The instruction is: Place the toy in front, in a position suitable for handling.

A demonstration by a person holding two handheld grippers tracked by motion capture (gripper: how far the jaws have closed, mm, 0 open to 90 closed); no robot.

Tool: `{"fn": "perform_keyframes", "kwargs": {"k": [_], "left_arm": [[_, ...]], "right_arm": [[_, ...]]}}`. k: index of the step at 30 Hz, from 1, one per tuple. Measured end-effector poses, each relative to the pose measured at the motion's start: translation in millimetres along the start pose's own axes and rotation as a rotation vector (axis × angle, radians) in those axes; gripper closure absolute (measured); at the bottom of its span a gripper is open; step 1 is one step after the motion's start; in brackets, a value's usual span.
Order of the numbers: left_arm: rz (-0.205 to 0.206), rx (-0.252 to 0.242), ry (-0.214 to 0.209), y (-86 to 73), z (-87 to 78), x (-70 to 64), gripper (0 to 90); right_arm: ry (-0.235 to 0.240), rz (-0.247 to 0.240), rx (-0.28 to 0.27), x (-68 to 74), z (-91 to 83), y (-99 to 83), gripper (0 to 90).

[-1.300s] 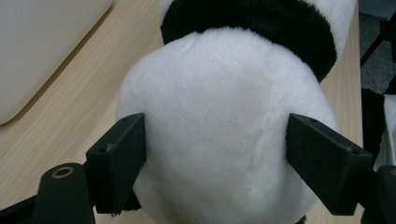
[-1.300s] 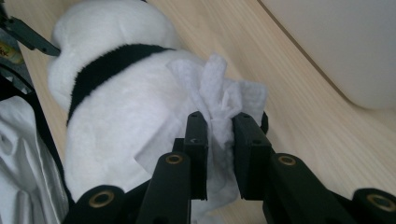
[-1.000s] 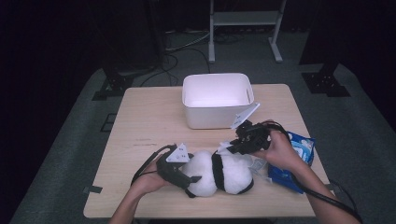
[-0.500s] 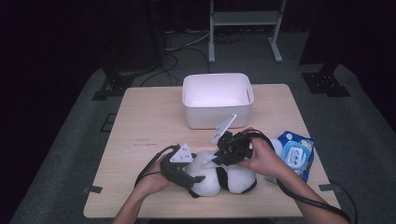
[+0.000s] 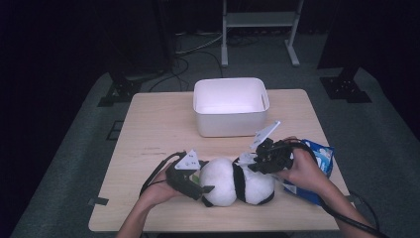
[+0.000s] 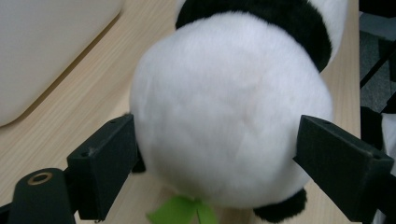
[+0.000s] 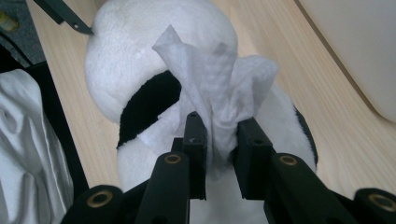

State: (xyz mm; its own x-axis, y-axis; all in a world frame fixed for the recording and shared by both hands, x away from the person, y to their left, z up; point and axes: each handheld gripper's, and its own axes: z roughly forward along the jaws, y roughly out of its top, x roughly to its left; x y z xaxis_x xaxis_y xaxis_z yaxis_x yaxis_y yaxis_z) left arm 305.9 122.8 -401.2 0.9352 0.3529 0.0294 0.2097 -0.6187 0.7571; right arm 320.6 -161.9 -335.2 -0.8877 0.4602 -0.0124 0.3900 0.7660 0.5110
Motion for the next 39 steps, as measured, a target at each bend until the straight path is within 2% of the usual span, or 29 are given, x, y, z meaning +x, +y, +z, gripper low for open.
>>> {"fn": "perform_keyframes", "kwargs": {"k": [4, 11, 22, 26, 31, 32, 33, 39], "left_arm": [[-0.010, 0.014, -0.002, -3.6, 0.8, 2.1, 10.9], [-0.037, 0.056, -0.039, -12.8, 11.3, 3.9, 7.8], [-0.074, 0.090, -0.076, -27.7, 18.7, 12.4, 5.3], [-0.071, 0.107, -0.090, -29.3, 21.7, 11.6, 5.4], [-0.055, 0.120, -0.115, -29.8, 24.3, 10.2, 15.1], [-0.051, 0.120, -0.129, -29.5, 24.0, 9.7, 19.8], [-0.050, 0.118, -0.124, -29.3, 24.4, 9.1, 22.0], [-0.049, 0.119, -0.128, -29.1, 23.6, 9.6, 23.9]], "right_arm": [[-0.002, 0.013, -0.004, -1.6, 2.3, -8.5, 76.0], [0.002, 0.034, -0.012, -3.9, 6.1, -17.9, 77.2], [0.004, 0.037, -0.013, -8.5, 8.8, -19.6, 77.4], [0.006, 0.044, -0.014, -8.9, 9.7, -20.3, 77.5], [-0.005, 0.033, -0.015, -8.2, 8.6, -16.6, 77.3], [-0.010, 0.026, -0.022, -7.7, 8.0, -14.7, 77.3], [-0.010, 0.019, -0.026, -7.5, 7.8, -12.4, 77.3], [0.002, -0.012, -0.032, -1.2, 10.6, 3.0, 77.3]]}}
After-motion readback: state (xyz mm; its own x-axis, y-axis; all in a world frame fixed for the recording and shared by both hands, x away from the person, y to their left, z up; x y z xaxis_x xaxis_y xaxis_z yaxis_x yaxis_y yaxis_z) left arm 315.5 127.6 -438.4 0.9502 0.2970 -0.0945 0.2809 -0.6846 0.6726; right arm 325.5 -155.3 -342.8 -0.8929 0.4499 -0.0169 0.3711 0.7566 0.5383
